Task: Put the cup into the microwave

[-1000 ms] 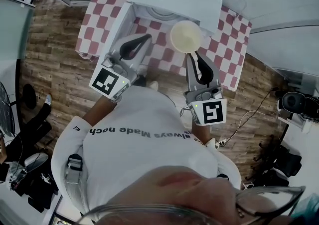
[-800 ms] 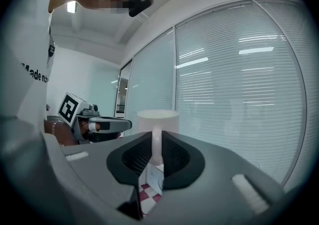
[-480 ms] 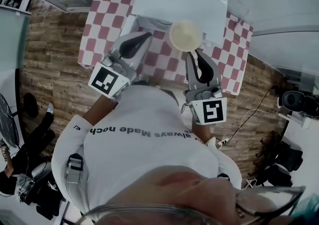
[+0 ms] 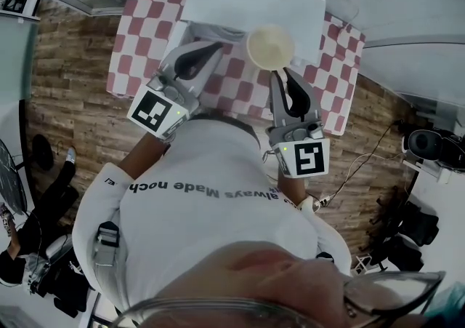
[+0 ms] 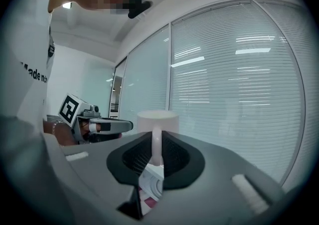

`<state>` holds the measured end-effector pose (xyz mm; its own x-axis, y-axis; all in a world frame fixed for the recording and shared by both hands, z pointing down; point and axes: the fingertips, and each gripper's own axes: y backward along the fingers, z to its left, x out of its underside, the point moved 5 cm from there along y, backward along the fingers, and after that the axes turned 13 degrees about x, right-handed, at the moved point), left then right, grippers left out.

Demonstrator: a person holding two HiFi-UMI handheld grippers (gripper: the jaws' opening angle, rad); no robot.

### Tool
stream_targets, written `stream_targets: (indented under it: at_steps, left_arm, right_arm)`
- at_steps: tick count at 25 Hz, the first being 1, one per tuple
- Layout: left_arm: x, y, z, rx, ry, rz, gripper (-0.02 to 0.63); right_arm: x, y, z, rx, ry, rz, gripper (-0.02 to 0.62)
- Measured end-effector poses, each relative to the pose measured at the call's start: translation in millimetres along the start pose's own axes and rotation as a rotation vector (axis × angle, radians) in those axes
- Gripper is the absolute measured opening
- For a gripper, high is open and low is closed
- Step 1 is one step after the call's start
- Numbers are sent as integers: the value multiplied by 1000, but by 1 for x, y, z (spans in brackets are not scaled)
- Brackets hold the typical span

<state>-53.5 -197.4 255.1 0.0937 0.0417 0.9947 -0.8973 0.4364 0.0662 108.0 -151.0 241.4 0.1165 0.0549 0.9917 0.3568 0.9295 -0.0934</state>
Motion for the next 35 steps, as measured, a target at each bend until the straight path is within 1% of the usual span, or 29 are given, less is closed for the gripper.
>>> stream_targets:
  at_steps: [5,8,12,17,20,24,28,35]
  left_arm:
    - [-4,-15,-5,0,2,-19,5]
    - [-1,-23,-5,13,8,-29,5]
    - [9,-25,-5,9,20,-16,5]
    - [33,-21,-1,1,49,4,5]
    - [50,-20,0,0,66,20,5]
    - [78,-16,1,-2,85,49,5]
    - [100,-11,-1,-3,91,60,5]
    - [133,-14,-5,4,95,83,5]
  right_arm:
    - [-5,4,-16,-7,13,-12,43]
    - [1,4,-20,-19,8,-5,43]
    - [11,6,-22,-25,-9,5,43]
    - [29,5,-19,-35,-17,22,43]
    - [43,3,-16,-32,-46,25,43]
    - [69,3,-11,-39,-47,53,43]
    - [89,2,-4,-24,-71,71,43]
    - [130,0,2,-31,-62,114,43]
